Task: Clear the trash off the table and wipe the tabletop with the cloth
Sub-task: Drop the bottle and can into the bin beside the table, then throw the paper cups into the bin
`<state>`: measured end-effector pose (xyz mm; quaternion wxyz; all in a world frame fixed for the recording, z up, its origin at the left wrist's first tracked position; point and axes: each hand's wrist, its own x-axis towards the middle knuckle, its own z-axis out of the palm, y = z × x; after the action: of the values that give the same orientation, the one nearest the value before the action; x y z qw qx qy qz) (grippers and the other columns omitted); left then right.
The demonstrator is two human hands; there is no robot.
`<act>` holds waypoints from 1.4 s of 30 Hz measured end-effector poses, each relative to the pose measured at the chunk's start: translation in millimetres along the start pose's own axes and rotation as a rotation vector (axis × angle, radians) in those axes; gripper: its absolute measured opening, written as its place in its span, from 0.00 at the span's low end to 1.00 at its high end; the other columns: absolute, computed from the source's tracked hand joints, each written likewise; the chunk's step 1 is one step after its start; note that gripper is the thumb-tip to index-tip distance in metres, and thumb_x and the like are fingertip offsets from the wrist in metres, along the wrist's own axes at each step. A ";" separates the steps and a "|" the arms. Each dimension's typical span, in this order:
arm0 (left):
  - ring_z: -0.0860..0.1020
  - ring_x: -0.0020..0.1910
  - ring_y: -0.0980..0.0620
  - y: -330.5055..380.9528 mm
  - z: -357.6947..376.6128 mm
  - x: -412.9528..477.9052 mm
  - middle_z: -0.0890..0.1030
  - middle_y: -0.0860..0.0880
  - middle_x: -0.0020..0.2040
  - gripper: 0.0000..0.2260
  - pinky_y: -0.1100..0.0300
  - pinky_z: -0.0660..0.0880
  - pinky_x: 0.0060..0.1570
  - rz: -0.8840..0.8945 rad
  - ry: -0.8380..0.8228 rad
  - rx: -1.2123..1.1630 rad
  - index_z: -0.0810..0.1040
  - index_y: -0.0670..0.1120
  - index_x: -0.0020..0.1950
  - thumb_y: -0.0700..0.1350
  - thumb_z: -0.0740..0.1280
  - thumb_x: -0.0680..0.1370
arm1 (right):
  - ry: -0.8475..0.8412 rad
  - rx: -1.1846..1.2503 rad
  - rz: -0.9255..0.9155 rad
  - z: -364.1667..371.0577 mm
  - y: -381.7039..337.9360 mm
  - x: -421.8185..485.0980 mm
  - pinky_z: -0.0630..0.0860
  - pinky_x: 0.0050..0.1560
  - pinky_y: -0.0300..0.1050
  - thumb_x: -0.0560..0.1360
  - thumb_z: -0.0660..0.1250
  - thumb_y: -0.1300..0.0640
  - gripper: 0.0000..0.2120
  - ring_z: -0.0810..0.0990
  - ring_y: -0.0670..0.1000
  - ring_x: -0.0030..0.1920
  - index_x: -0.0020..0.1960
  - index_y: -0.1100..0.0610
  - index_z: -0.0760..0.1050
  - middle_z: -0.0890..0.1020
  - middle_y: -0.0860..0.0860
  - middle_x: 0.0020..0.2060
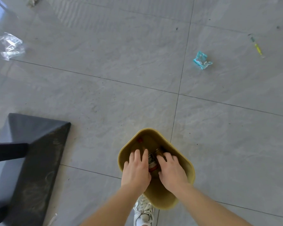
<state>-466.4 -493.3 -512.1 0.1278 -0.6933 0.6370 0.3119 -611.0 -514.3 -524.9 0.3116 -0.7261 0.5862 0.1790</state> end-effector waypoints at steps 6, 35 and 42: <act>0.50 0.77 0.41 -6.6 -39.0 -32.3 0.54 0.45 0.78 0.34 0.45 0.58 0.74 0.043 0.036 0.000 0.45 0.51 0.79 0.53 0.61 0.79 | 0.023 -0.041 -0.014 -36.5 -22.8 -31.2 0.70 0.67 0.48 0.79 0.63 0.49 0.27 0.63 0.55 0.70 0.75 0.47 0.59 0.63 0.50 0.73; 0.48 0.78 0.42 -149.0 -338.4 -397.6 0.55 0.45 0.77 0.39 0.41 0.57 0.72 -0.269 0.577 -0.066 0.46 0.52 0.78 0.62 0.62 0.75 | 0.348 -0.187 -0.526 -287.8 -340.6 -274.2 0.73 0.57 0.44 0.76 0.64 0.49 0.29 0.68 0.52 0.65 0.75 0.49 0.60 0.67 0.50 0.69; 0.49 0.77 0.41 -185.9 -356.7 -468.0 0.55 0.45 0.76 0.38 0.40 0.57 0.72 -0.417 0.715 -0.115 0.49 0.52 0.79 0.61 0.62 0.75 | 0.384 -0.241 -0.750 -312.4 -420.0 -305.2 0.73 0.58 0.46 0.75 0.67 0.48 0.30 0.68 0.54 0.66 0.74 0.50 0.61 0.67 0.51 0.69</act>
<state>-188.3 -293.2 1.2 -0.0797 -0.8781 0.4687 0.0542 -315.5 -445.6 -0.5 0.1533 -0.9400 0.3041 -0.0176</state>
